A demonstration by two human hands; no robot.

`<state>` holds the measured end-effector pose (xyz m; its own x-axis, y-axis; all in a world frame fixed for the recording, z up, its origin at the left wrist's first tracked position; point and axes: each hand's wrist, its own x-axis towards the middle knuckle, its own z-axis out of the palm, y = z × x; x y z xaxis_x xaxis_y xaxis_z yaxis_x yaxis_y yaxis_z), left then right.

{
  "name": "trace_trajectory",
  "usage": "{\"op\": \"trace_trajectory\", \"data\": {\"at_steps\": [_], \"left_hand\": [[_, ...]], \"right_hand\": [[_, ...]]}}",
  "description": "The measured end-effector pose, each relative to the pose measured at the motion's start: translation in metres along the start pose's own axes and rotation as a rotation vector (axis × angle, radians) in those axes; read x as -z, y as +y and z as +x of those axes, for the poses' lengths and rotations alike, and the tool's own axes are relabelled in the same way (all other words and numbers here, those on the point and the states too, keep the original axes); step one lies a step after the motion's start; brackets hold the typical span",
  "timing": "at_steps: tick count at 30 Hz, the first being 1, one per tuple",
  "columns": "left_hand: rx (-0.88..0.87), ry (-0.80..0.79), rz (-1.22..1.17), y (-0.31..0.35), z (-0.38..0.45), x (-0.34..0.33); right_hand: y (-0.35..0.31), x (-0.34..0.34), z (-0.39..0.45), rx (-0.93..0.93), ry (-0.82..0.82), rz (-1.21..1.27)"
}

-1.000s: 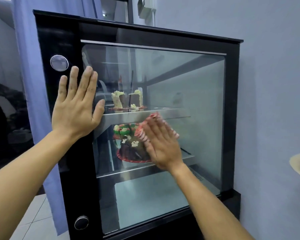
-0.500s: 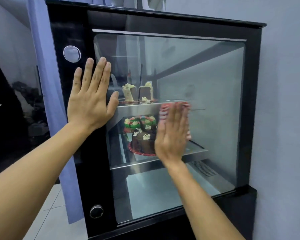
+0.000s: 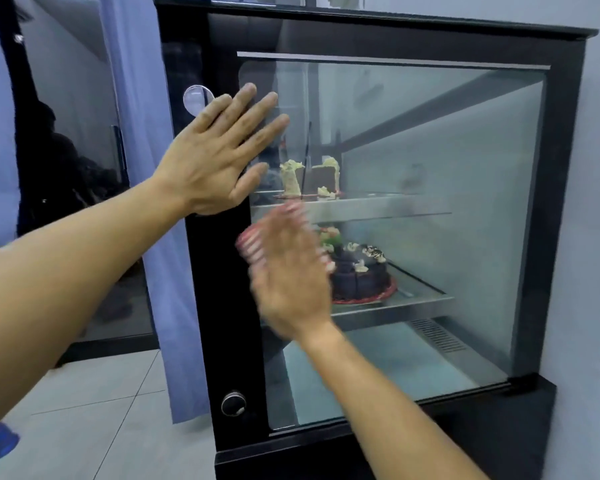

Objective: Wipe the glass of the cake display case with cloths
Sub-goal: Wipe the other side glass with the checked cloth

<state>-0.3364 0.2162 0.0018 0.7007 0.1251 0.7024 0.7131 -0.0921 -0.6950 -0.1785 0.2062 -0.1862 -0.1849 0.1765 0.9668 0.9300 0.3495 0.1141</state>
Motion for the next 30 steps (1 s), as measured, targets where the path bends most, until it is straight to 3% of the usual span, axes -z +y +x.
{"op": "trace_trajectory", "data": {"at_steps": [3,5,6,9,10,11,13,15,17,21,23,25,28,30], "left_hand": [[-0.076,-0.028,0.019,-0.013,0.005,0.008],[-0.155,-0.045,0.048,-0.025,0.011,0.016],[-0.186,-0.044,0.06,-0.031,0.013,0.018],[-0.201,-0.044,0.058,-0.042,0.015,0.017],[-0.185,-0.041,0.046,-0.042,0.013,0.014],[-0.171,-0.036,0.04,-0.04,0.011,0.011],[-0.159,-0.033,0.05,-0.038,0.009,0.01],[-0.16,-0.036,0.047,-0.036,0.01,0.011],[-0.137,-0.03,0.052,-0.035,0.008,0.011],[-0.135,-0.01,0.028,-0.037,0.008,0.008],[-0.139,-0.018,0.027,-0.037,0.008,0.008],[-0.132,-0.012,0.032,-0.036,0.007,0.008],[-0.111,-0.013,0.026,-0.033,0.006,0.009],[-0.085,-0.009,0.021,-0.03,0.005,0.01]], "right_hand": [[-0.011,-0.004,-0.029,0.544,-0.177,-0.047],[0.019,0.004,-0.009,0.734,-0.163,-0.123],[0.031,0.009,0.012,0.693,-0.108,-0.151],[0.025,0.021,0.067,0.084,0.09,-0.072],[0.009,0.017,0.064,0.047,0.083,-0.058],[-0.009,0.005,0.046,0.175,0.047,-0.059],[-0.036,-0.013,-0.013,0.669,-0.106,-0.119],[-0.036,-0.021,-0.055,0.874,-0.182,-0.196],[-0.024,-0.02,-0.035,0.875,-0.17,-0.198],[0.003,0.011,0.068,0.4,0.04,-0.075],[0.01,0.011,0.061,0.337,0.042,-0.082],[0.006,-0.002,-0.007,0.507,-0.05,-0.131],[-0.002,-0.015,-0.125,0.946,-0.287,-0.251],[0.004,-0.012,-0.115,1.104,-0.366,-0.261]]}}
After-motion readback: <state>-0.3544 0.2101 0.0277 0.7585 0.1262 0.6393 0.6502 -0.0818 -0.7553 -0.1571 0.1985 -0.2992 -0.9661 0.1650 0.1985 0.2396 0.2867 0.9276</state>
